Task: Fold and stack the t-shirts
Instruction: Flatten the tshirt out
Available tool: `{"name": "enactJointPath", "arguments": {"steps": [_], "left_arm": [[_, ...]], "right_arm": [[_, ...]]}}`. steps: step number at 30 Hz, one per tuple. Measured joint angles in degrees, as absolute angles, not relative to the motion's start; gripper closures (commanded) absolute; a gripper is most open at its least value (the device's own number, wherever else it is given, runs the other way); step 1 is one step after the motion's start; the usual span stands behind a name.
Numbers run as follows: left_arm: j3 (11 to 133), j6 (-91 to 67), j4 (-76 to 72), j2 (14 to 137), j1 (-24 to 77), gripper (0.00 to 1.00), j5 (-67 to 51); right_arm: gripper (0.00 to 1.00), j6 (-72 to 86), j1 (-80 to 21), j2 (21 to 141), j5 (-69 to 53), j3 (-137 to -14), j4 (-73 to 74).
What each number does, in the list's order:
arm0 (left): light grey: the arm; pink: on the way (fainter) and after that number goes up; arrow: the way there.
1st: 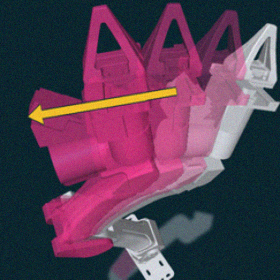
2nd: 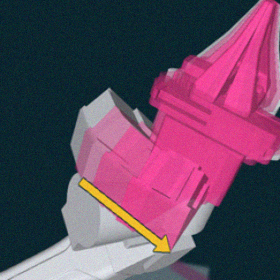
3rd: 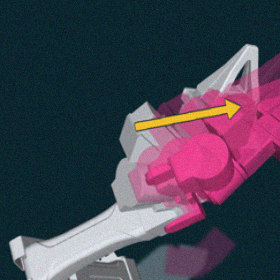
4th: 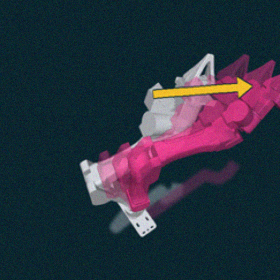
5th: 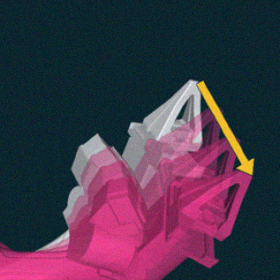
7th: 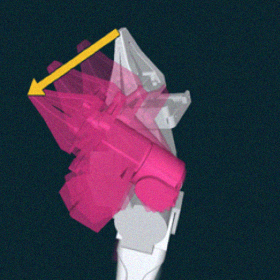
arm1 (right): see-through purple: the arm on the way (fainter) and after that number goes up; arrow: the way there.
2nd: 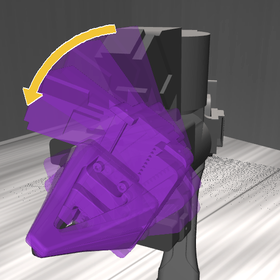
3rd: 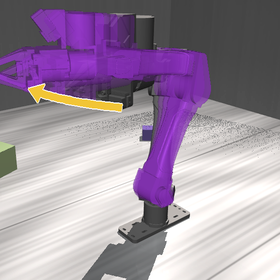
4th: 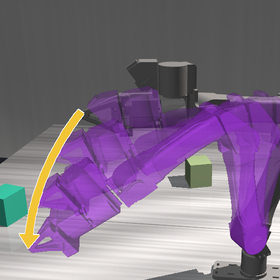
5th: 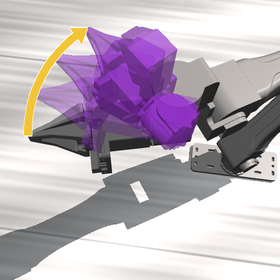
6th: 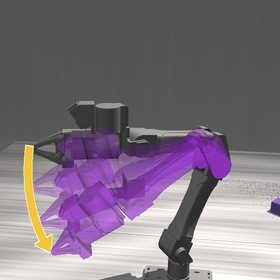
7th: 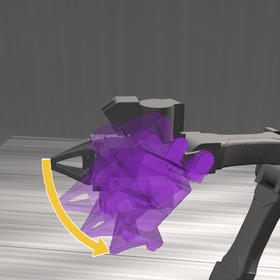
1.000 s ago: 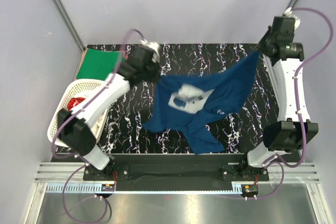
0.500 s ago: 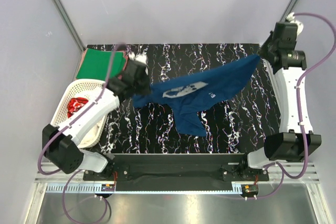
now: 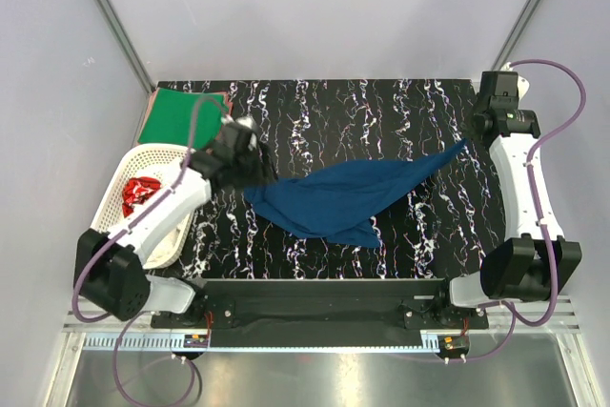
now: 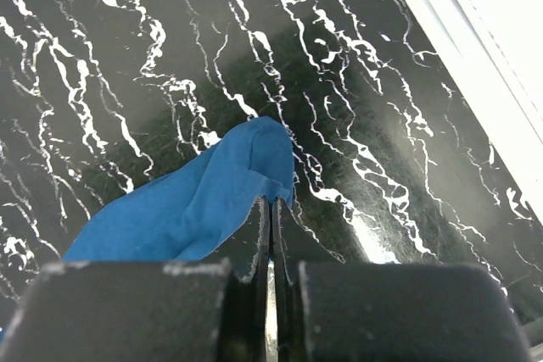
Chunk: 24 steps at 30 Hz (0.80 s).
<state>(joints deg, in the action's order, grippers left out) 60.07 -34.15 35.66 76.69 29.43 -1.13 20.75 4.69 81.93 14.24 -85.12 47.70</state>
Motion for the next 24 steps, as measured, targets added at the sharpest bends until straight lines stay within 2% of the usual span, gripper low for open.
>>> {"name": "enactJointPath", "arguments": {"steps": [5, 12, 24], "left_arm": [[69.58, -27.49, 33.69, 83.88, 20.60, 0.42, -0.16], [74.65, -20.78, 34.81, 98.30, 20.12, 0.43, -6.74], [76.42, -16.71, 36.14, 106.24, 20.16, 0.46, -10.52]], "right_arm": [[1.00, 20.95, 4.69, 81.28, 12.21, -84.07, 45.93], [1.00, 21.74, 4.69, 81.08, 8.86, -82.78, 43.62], [1.00, 22.13, 4.69, 81.08, 6.42, -82.63, 41.67]]}}
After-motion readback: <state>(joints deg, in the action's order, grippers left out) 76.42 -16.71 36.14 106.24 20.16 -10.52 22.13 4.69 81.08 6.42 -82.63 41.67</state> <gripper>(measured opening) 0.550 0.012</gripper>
